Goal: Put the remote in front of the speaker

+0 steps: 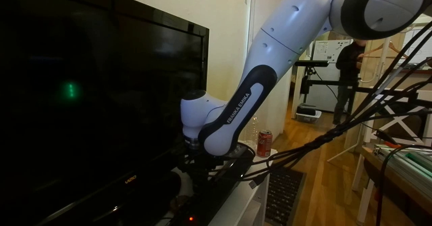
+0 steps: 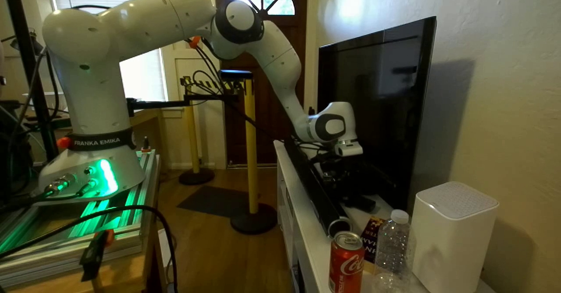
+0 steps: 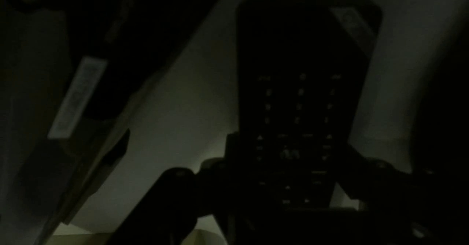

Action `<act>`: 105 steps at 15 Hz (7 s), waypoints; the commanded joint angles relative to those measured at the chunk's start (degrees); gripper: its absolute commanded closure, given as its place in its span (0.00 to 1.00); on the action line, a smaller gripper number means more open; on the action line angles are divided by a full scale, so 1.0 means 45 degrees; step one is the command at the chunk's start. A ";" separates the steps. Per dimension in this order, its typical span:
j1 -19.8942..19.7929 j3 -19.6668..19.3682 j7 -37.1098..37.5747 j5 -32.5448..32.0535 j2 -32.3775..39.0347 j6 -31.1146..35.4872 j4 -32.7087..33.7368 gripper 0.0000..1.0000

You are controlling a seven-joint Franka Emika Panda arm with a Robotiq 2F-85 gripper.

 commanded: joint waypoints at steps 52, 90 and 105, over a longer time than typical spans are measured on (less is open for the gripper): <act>0.2733 -0.0005 0.8864 0.1643 -0.4466 0.4888 -1.0265 0.64; 0.2430 -0.0653 0.7887 0.1391 -0.2876 0.3503 -0.7247 0.64; 0.1450 -0.0607 0.7491 0.1351 -0.2667 0.2928 -0.7190 0.13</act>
